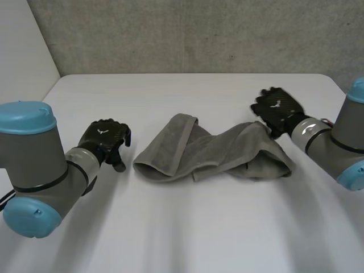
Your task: Fold the towel.
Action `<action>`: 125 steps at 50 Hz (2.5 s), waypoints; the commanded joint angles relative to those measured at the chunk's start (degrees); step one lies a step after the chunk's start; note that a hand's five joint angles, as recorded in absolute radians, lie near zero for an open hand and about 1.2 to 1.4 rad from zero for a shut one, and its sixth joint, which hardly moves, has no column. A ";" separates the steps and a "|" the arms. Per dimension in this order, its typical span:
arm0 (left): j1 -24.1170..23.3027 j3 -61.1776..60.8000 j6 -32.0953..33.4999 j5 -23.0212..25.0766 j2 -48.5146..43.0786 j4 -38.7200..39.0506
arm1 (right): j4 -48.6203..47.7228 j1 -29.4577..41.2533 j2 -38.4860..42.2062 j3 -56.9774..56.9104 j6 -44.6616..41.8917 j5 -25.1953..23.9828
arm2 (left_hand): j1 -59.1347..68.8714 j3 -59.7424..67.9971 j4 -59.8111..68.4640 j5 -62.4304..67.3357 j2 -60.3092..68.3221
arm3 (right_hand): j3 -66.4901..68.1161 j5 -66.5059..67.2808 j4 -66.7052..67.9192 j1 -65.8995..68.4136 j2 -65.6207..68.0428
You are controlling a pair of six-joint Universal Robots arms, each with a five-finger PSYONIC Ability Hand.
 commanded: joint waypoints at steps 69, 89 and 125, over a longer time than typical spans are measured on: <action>-1.64 18.09 8.91 -3.65 -9.57 5.35 | -8.50 3.40 -23.27 19.87 14.79 5.04 | 44.52 -2.93 -3.36 45.22 44.35 | -2.45 47.25 -4.37 46.51 46.41; 0.84 6.49 -0.15 -3.31 -0.85 5.52 | 0.65 -17.09 -18.10 10.18 5.47 -17.39 | 44.52 -2.93 -3.36 45.22 44.35 | -2.45 47.25 -4.37 46.51 46.41; -9.62 12.73 13.12 16.73 -12.54 5.87 | 0.75 -7.69 -22.77 30.31 13.03 -5.44 | -23.59 -2.93 -3.36 -22.89 -23.75 | -2.45 -22.75 -4.37 -23.49 -23.59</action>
